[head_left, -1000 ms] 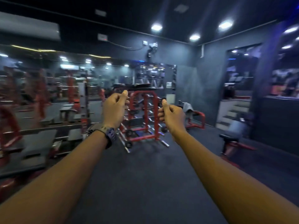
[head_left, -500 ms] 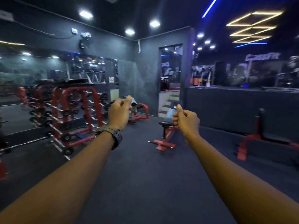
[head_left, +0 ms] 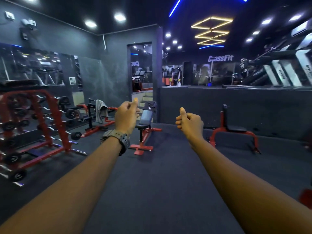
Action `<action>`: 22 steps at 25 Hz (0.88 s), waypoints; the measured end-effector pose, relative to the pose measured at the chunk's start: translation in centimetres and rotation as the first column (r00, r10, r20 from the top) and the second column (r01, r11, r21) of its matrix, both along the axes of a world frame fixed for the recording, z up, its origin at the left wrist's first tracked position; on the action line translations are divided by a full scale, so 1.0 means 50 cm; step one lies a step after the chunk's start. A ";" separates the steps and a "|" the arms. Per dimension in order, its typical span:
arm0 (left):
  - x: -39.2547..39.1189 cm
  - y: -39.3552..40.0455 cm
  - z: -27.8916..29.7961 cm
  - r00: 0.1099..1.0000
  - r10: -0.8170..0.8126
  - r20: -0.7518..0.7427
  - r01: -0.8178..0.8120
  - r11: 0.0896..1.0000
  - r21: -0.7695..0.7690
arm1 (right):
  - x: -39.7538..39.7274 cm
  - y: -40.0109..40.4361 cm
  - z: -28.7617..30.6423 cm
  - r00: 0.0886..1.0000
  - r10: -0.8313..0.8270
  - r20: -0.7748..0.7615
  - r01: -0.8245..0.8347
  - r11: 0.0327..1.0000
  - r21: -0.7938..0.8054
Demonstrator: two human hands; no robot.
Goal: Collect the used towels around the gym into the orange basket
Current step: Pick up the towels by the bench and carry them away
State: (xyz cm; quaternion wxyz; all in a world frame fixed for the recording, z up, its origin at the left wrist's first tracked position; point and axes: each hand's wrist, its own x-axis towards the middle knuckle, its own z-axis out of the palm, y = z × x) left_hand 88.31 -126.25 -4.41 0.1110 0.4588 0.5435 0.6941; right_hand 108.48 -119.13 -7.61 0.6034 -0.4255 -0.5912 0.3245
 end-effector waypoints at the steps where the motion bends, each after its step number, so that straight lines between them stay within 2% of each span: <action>1: -0.008 0.005 0.001 1.000 -0.008 0.011 0.008 1.000 0.003 | -0.010 -0.001 -0.001 1.000 -0.002 -0.005 0.002 1.000 0.001; 7: -0.073 0.038 -0.009 0.998 -0.054 0.025 0.054 0.998 0.010 | -0.102 0.020 -0.015 1.000 0.000 0.000 0.000 1.000 0.010; 11: -0.147 0.111 -0.029 0.998 -0.051 0.025 0.051 0.999 -0.003 | -0.163 0.093 -0.026 1.000 -0.005 0.018 0.005 1.000 0.012; 22: -0.358 0.517 0.002 0.999 0.029 0.029 -0.029 1.000 0.009 | -0.408 0.546 0.003 0.998 0.063 -0.004 -0.063 0.998 0.006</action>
